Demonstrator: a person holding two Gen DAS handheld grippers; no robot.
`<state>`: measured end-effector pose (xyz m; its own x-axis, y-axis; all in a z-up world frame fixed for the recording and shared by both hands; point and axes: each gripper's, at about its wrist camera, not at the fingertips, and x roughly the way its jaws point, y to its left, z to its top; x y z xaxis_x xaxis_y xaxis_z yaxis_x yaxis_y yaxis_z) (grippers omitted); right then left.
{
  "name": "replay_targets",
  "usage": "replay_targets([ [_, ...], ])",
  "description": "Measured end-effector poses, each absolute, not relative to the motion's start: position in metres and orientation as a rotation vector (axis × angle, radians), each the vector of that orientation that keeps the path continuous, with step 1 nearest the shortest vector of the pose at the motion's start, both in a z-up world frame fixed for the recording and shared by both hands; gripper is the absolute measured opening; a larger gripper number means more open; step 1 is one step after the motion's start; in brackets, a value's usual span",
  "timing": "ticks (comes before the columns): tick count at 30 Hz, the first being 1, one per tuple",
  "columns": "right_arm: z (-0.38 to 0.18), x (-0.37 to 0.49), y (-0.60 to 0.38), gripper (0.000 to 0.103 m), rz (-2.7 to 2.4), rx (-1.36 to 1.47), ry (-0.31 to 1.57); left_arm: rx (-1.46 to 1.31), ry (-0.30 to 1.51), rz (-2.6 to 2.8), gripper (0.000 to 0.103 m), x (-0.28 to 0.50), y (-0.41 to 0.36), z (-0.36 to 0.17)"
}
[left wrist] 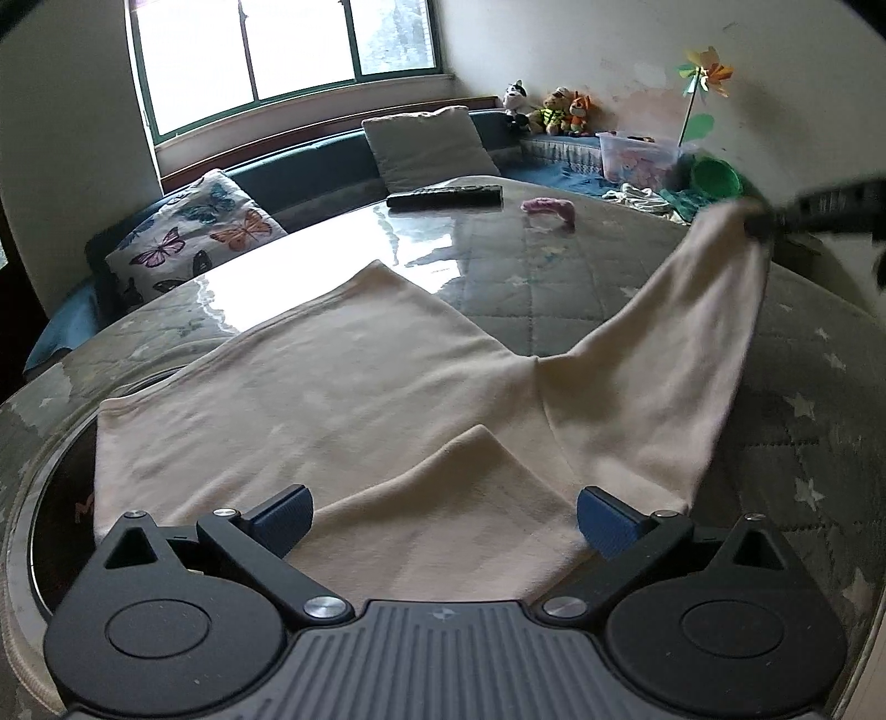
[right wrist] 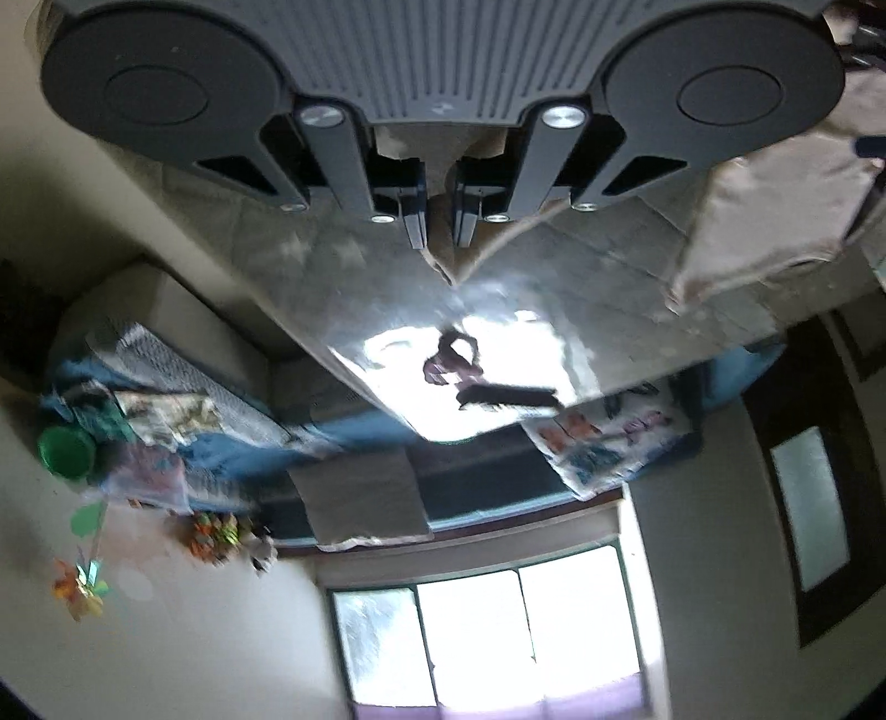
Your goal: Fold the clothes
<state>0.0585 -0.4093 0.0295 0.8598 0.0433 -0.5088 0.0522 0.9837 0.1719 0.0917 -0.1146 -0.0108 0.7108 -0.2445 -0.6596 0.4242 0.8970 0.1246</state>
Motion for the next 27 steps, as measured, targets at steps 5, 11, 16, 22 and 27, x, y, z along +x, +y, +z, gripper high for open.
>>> replay_targets([
  [5, 0.071, 0.055, -0.386, 0.008, 0.101, 0.155, 0.471, 0.289, 0.671, -0.384, 0.103, 0.090, -0.117, -0.013],
  [11, 0.118, 0.050, -0.339, 0.008, 0.254, 0.090, 0.394, 0.236, 0.634, -0.357, 0.103, 0.079, -0.098, -0.001],
  [16, 0.140, 0.052, -0.280, 0.008, 0.387, 0.009, 0.358, 0.174, 0.582, -0.298, 0.103, 0.064, -0.062, 0.013],
  [22, 0.146, 0.057, -0.202, 0.008, 0.556, -0.075, 0.362, 0.102, 0.549, -0.169, 0.103, 0.041, -0.003, 0.018],
  [27, 0.129, 0.055, -0.135, 0.008, 0.682, -0.137, 0.416, 0.039, 0.553, -0.074, 0.103, 0.027, 0.039, 0.014],
])
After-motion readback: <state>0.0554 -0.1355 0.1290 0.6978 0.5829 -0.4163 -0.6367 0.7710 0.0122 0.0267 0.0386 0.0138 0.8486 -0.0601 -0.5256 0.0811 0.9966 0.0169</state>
